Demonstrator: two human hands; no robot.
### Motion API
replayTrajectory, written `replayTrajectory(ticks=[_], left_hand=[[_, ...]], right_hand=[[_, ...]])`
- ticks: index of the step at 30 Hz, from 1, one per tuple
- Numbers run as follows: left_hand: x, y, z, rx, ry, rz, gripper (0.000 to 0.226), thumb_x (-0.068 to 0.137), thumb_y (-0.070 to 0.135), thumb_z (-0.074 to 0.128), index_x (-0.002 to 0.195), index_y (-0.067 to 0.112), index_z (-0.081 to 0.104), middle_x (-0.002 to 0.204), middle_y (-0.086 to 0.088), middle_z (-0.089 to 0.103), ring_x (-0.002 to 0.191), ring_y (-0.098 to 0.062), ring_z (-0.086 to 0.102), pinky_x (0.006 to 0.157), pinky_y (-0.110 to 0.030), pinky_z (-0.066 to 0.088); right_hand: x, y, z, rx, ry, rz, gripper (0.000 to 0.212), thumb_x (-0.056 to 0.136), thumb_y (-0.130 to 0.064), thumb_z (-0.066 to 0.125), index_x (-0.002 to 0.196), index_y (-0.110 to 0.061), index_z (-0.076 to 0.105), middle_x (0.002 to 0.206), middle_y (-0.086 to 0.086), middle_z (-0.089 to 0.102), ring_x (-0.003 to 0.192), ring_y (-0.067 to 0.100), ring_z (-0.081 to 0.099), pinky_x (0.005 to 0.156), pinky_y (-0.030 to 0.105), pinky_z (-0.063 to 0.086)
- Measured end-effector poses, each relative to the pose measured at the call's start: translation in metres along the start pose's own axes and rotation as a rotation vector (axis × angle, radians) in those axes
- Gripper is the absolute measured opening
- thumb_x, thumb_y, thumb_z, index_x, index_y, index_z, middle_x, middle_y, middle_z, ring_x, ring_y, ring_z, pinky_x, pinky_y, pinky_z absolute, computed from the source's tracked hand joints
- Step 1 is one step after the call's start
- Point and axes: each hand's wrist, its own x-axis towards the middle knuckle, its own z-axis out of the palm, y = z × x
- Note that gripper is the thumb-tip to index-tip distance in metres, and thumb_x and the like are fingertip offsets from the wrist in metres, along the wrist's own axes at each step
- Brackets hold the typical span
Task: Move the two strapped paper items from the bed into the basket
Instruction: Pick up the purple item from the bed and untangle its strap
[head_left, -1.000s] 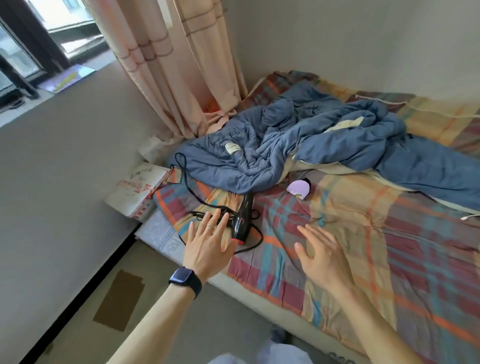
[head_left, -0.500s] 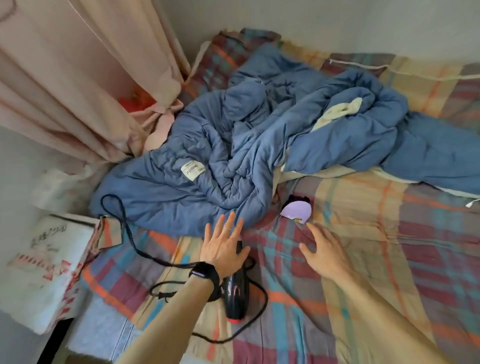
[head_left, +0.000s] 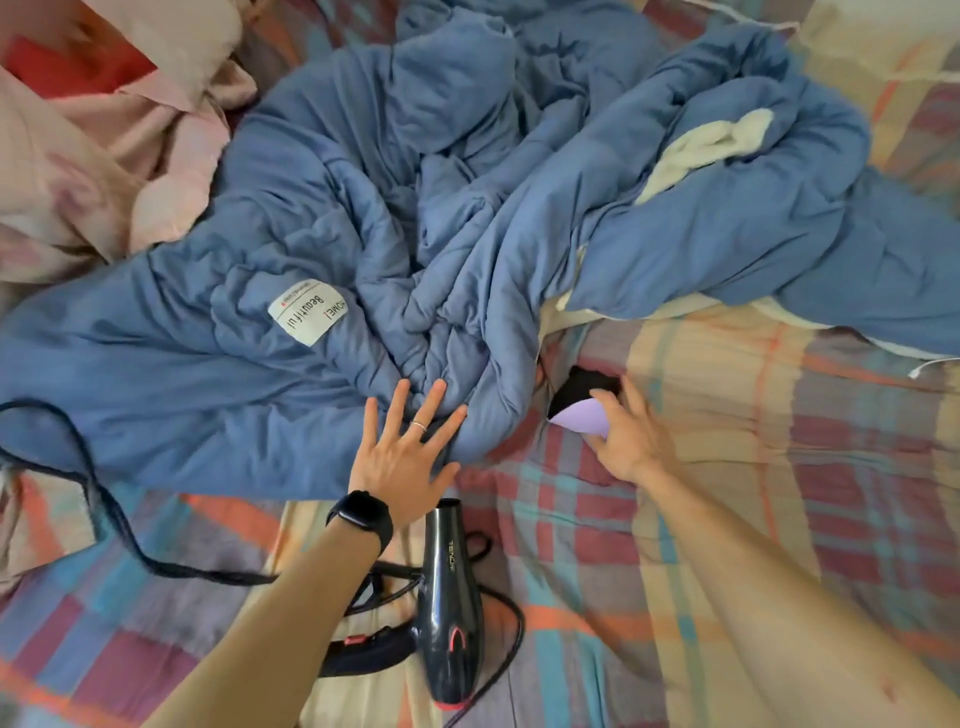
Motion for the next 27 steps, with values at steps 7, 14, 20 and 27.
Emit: replayTrajectory(ticks=[7,14,20,27], left_hand=[[-0.018,0.03,-0.033,-0.278,-0.086,-0.152,0.077,0.087,0.057,0.05,0.153,0.032,0.02,0.165,-0.005,0.007,0.15,-0.036,0.007,0.117,-0.06,0.015],[-0.065,0.098,-0.099,-1.14,-0.262,-0.432,0.058,0.078,0.061,0.067,0.128,0.032,0.058,0.119,0.02,0.06,0.119,-0.009,0.055,0.1,-0.028,0.045],[-0.128,0.13,-0.146,-1.292,-0.075,-0.45,0.013,0.082,0.027,0.076,0.093,0.021,0.072,0.072,0.014,0.064,0.067,-0.003,0.056,0.063,-0.017,0.043],[-0.201,0.152,-0.212,-1.263,0.184,-0.587,0.013,0.081,0.028,0.075,0.093,0.023,0.072,0.074,0.011,0.067,0.066,-0.005,0.059,0.061,-0.019,0.047]], right_hand=[[-0.065,-0.02,0.014,0.431,0.139,0.101,0.014,0.087,-0.018,0.059,0.079,-0.009,0.051,0.083,0.02,0.065,0.079,0.04,0.059,0.067,0.042,0.046],[-0.213,-0.048,-0.011,1.082,0.064,0.101,0.019,0.087,-0.025,0.068,0.072,-0.018,0.058,0.06,-0.008,0.055,0.057,0.01,0.045,0.057,0.03,0.04],[-0.305,-0.044,-0.03,0.977,0.051,-0.015,0.034,0.089,-0.029,0.066,0.07,-0.002,0.055,0.06,0.004,0.048,0.051,0.01,0.04,0.051,0.02,0.035],[-0.381,0.011,-0.064,1.201,0.088,-0.249,0.022,0.078,-0.027,0.071,0.065,-0.011,0.067,0.081,-0.001,0.062,0.076,0.009,0.059,0.076,0.028,0.044]])
